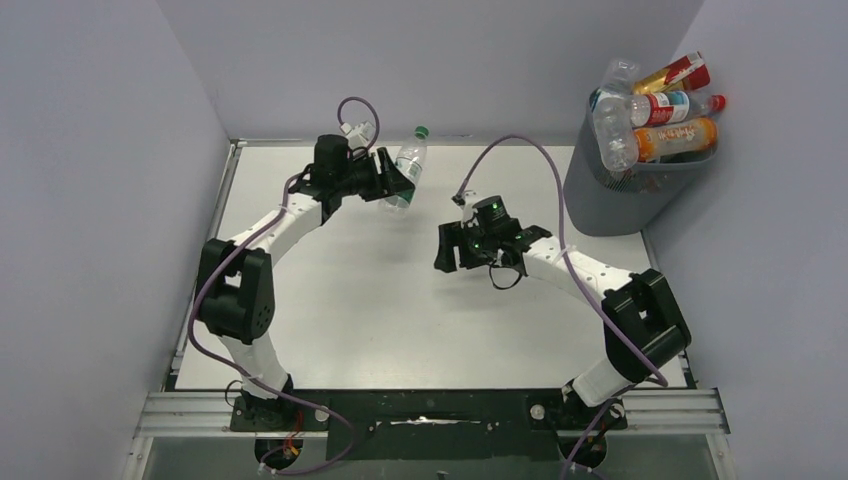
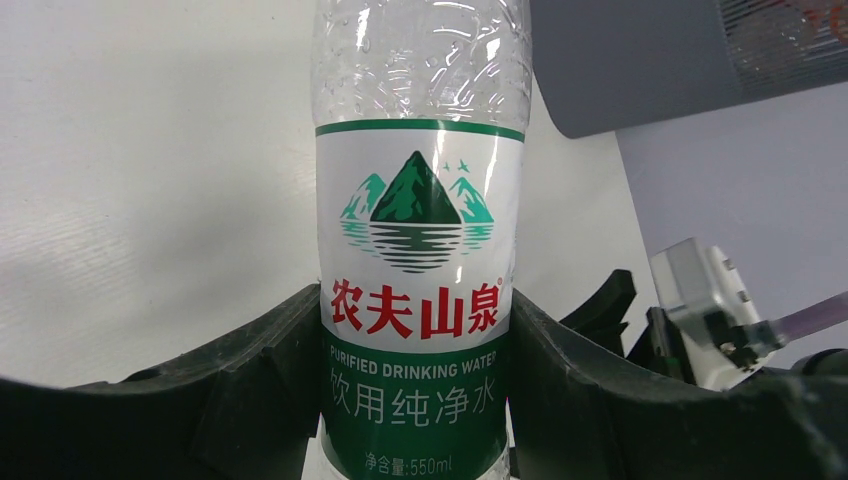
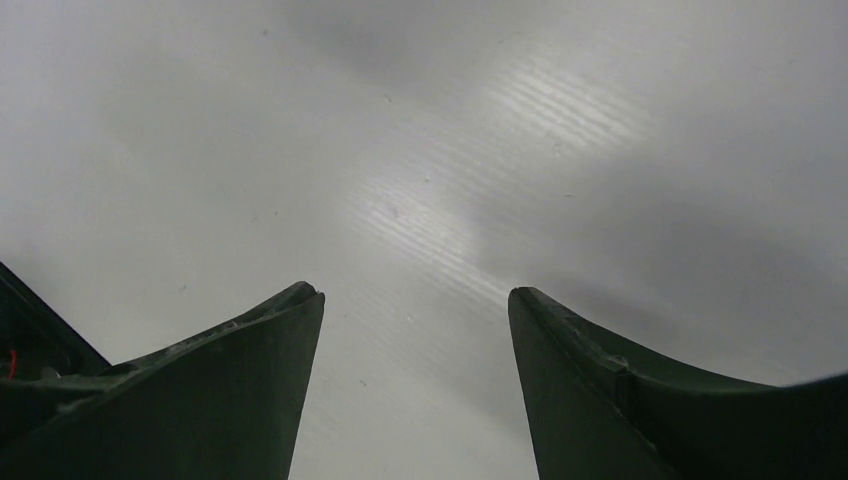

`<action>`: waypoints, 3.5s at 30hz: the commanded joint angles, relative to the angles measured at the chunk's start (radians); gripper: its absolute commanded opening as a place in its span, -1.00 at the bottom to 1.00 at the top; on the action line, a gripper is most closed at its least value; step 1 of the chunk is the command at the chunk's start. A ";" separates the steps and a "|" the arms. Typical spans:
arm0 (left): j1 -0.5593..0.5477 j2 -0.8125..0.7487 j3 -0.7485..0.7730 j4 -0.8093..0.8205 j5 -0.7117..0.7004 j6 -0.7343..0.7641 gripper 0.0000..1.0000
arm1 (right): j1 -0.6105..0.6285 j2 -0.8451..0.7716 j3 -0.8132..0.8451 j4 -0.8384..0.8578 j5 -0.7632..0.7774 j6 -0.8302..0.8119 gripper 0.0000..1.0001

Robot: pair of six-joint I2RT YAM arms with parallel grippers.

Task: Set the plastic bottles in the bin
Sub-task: Pick up the plastic bottle at the center of the board.

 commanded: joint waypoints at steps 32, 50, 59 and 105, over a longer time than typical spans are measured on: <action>-0.038 -0.084 -0.042 0.002 -0.011 -0.011 -0.03 | 0.175 -0.087 -0.352 0.416 -0.088 0.197 0.47; -0.086 -0.005 0.019 0.015 0.026 -0.014 -0.03 | 0.174 -0.156 -0.376 0.355 -0.067 0.172 0.54; -0.086 -0.028 -0.004 0.042 0.073 -0.008 -0.03 | 0.174 -0.159 -0.374 0.346 -0.069 0.201 0.63; -0.088 -0.205 -0.326 0.672 0.383 -0.315 -0.03 | -0.059 -0.476 -0.083 0.094 -0.149 0.314 0.79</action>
